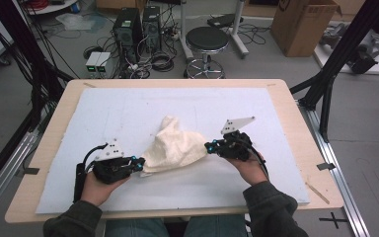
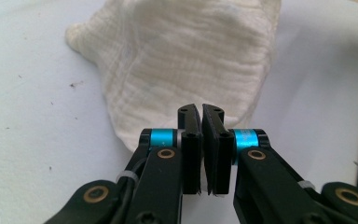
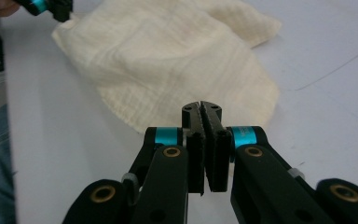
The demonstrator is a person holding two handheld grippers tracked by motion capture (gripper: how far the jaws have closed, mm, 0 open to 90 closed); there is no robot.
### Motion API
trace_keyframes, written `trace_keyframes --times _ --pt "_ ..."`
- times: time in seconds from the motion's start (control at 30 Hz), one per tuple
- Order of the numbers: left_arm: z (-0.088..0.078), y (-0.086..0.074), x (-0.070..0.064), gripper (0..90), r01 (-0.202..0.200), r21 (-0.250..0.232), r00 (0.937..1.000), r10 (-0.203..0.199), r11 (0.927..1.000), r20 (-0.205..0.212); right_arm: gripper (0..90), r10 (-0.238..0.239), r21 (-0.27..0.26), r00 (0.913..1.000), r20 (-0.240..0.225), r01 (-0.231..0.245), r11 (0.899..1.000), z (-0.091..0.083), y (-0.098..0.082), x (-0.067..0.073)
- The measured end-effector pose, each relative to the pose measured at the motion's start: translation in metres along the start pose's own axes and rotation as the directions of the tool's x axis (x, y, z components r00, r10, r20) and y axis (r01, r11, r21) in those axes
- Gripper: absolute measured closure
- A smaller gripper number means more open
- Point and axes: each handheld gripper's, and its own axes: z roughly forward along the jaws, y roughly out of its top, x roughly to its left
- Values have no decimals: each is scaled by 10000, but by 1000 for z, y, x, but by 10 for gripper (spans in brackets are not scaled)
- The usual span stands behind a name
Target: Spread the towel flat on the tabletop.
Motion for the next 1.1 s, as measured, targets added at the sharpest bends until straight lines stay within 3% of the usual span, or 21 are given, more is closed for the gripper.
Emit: trace_keyframes --times 0.1,0.37,0.57,0.7,0.83,1.0,1.1 --pt "-9 -3 -10 856 -222 17 9997 222 9998 45 885 -247 66 9996 -96 248 9997 -8 -11 20" --pt "-24 -13 -36 856 -706 406 9973 697 9967 223 885 -309 479 9969 -720 344 9983 -15 -44 68" --pt "-33 -22 -44 855 -912 703 9958 903 9933 156 883 -536 684 9921 -1132 616 9958 -10 -55 87" --pt "-39 -25 -39 786 -690 534 9973 675 9962 306 757 -265 403 9905 -1350 322 9987 -11 -52 83" --pt "-38 -20 -28 658 -252 164 9996 251 9995 102 699 -168 -46 9936 -1118 164 9999 -16 -40 70" --pt "-20 -13 -11 574 330 -215 9994 -331 9992 -30 661 136 -342 9994 -327 -147 9993 -10 -21 37" --pt "-8 -13 -3 561 424 -48 9990 -424 9991 -147 648 525 -391 9985 122 -520 9979 2 -12 13"
